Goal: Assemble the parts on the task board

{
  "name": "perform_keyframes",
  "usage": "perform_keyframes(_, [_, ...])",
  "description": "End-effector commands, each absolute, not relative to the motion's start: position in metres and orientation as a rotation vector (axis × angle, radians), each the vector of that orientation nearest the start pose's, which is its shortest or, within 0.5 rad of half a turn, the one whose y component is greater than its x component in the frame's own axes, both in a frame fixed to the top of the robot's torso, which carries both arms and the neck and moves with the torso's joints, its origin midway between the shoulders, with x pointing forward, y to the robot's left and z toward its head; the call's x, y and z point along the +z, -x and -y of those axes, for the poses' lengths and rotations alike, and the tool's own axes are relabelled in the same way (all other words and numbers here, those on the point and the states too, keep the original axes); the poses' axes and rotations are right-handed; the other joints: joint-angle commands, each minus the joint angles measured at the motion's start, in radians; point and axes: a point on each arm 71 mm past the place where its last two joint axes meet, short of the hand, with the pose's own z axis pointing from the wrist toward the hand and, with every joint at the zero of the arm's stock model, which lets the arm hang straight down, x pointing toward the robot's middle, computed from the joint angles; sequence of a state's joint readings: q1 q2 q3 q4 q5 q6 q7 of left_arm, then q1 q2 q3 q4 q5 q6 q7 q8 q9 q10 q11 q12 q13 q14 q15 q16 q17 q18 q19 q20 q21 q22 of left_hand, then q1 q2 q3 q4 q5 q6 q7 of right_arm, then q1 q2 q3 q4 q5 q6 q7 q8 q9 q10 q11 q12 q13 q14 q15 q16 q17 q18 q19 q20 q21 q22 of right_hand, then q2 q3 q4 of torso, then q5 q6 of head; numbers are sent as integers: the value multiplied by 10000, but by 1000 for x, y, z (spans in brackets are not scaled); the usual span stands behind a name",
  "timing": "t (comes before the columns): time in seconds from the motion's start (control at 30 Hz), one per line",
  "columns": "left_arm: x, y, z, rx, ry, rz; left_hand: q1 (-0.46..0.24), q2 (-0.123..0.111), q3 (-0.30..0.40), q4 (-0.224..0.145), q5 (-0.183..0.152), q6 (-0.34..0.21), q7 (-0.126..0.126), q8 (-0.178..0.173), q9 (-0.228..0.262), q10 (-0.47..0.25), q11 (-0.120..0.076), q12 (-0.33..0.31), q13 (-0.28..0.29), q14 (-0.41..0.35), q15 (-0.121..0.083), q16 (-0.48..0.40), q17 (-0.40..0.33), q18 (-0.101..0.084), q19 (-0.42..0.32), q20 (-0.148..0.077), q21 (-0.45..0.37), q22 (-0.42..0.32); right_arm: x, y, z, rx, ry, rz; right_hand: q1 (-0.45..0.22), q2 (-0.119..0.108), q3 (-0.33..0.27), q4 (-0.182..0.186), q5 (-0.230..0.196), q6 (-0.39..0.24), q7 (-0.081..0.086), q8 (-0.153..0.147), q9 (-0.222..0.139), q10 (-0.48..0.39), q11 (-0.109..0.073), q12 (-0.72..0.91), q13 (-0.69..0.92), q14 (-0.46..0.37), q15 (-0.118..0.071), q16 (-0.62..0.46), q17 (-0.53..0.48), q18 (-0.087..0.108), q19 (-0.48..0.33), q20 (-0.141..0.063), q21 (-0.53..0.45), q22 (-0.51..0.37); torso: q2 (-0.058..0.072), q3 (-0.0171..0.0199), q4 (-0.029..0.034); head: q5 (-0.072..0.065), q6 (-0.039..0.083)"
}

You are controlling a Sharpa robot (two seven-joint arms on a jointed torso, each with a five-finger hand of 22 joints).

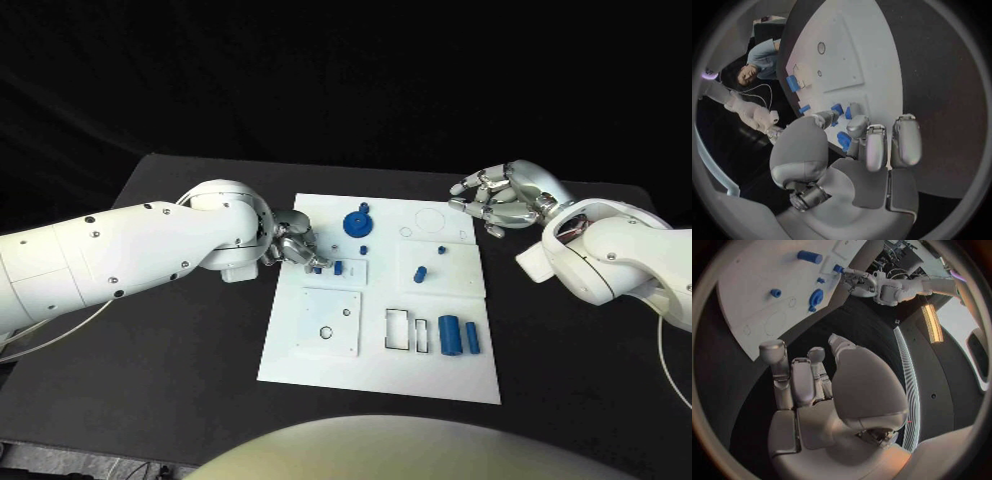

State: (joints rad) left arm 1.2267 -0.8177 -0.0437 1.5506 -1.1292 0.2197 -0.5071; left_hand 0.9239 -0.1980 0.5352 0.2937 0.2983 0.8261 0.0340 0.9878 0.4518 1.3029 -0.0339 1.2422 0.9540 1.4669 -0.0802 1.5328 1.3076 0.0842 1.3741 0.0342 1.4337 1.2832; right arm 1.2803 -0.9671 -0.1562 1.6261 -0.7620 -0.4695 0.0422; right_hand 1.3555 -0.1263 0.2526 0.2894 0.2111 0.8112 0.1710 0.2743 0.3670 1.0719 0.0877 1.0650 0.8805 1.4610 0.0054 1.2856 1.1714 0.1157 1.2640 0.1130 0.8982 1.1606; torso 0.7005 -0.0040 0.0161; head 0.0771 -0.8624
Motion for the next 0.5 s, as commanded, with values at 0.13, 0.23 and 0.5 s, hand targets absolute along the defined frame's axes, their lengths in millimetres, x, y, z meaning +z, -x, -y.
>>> perform_keyframes(0.13, [-213, -472, -196, -4729, 958, -23442, -86, 55, -108, -2, -1, 57, 31, 3, -21, -42, 32, -20, -20, 828, -48, 36, 1816, -183, 10, -44, -47, -20, -179, -467, 241, 9521, -4753, -16640, -118, 8, -22, -20, 40, -46, 3, 34, 4, -74, -27, -51, -16, -78, 24, -41, -16, 193, -78, -5, -37, -9, 1, 2, -2, 0, -14])
perform_keyframes(0.23, [-211, -473, -198, -4801, 1160, -23383, -91, 75, -116, -3, 5, 55, 30, 2, -24, -47, 31, -25, -29, 825, -48, 31, 1804, -180, 2, -44, -53, -32, -179, -467, 241, 9520, -4754, -16643, -118, 8, -22, -20, 40, -46, 3, 34, 4, -74, -27, -51, -16, -78, 24, -41, -16, 193, -78, -5, -37, -9, -1, 2, -6, -3, -9])
perform_keyframes(0.5, [-207, -475, -204, -4784, 1354, -23282, -93, 97, -123, -6, 10, 54, 30, 1, -28, -49, 30, -26, -31, 825, -49, 31, 1805, -180, 0, -44, -55, -35, -179, -467, 241, 9505, -4765, -16649, -118, 8, -22, -20, 40, -46, 3, 34, 4, -74, -27, -51, -16, -78, 24, -41, -16, 193, -78, -5, -37, -9, -7, 8, 4, -15, 3])
